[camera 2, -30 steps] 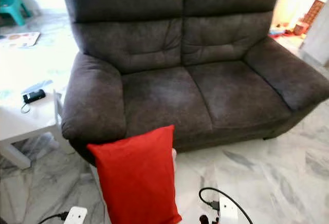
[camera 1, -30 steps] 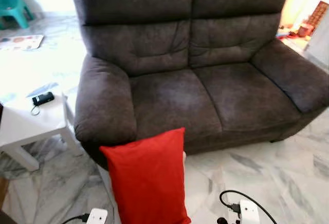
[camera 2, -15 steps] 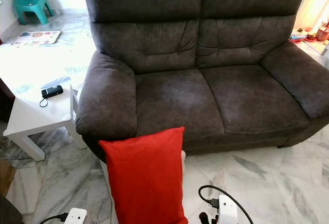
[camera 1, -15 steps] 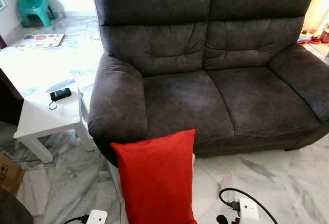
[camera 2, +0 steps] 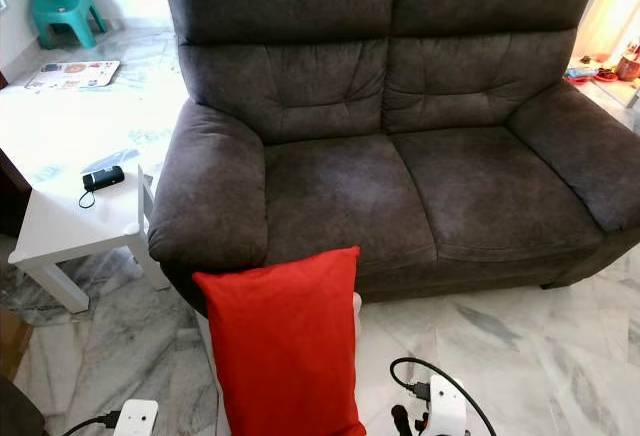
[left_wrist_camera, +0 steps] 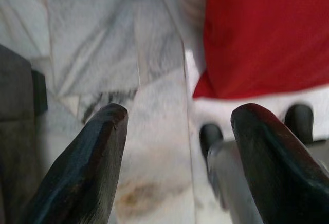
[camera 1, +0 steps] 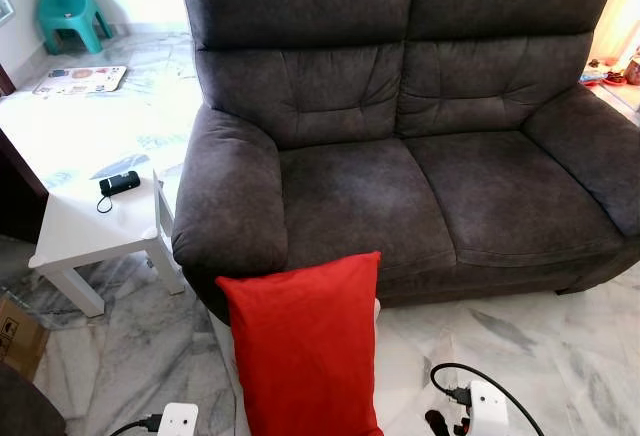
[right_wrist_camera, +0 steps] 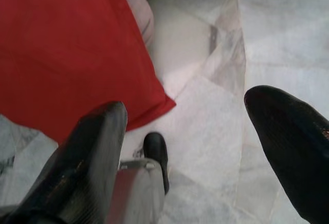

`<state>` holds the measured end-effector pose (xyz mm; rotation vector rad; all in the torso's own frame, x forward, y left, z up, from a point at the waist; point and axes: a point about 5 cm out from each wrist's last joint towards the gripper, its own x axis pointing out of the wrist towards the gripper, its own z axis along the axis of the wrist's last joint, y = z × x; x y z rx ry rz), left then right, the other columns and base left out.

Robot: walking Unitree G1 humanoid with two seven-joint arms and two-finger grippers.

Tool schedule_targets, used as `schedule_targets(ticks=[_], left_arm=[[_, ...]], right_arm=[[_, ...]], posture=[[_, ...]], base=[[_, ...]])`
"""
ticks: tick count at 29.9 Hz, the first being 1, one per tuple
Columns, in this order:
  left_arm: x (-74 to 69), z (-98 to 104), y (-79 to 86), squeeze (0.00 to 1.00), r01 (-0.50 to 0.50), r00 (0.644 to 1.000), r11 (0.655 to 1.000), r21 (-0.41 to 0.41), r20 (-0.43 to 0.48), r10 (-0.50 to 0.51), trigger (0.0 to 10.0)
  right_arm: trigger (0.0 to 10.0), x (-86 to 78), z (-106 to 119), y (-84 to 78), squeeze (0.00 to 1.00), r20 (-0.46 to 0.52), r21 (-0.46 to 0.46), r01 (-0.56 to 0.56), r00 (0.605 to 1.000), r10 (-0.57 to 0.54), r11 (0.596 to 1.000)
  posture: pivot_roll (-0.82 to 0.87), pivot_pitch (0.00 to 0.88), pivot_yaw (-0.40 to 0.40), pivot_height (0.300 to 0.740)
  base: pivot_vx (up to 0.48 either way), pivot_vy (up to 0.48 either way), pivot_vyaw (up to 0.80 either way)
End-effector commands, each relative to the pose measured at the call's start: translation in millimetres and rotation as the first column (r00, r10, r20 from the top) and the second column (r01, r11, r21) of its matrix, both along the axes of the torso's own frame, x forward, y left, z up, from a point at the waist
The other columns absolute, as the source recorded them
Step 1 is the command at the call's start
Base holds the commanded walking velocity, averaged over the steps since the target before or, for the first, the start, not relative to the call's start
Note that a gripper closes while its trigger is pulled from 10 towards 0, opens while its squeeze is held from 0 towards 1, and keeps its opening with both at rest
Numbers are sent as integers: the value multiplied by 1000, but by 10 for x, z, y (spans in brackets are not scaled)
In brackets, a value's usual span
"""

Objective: Move the pillow to the sofa from floor

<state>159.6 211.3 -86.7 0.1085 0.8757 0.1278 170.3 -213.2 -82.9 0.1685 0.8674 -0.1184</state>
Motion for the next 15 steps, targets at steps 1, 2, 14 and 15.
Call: schedule_targets(ticks=[1,2,14,15], left_arm=[[-12,11,7,0,-23,999,1000,-9,37,23,10000],[-7,16,8,0,-22,999,1000,-8,45,22,10000],[1240,1033,-28,0,86,794,994,68,599,-110,10000],[1246,1048,-29,0,91,786,993,70,607,-115,10000]], right_arm=[[10000,2,16,-21,0,34,-9,12,999,-12,1000],[10000,6,19,-20,0,38,-10,10,999,-10,1000],[10000,847,743,-51,0,543,-63,17,839,20,998],[10000,855,758,-44,0,554,-64,14,832,24,998]], posture=[[-50,0,-18,740],[-53,0,-16,740],[-46,0,-11,740],[-46,0,-11,740]], base=[[0,0,0],[0,0,0],[0,0,0],[0,0,0]])
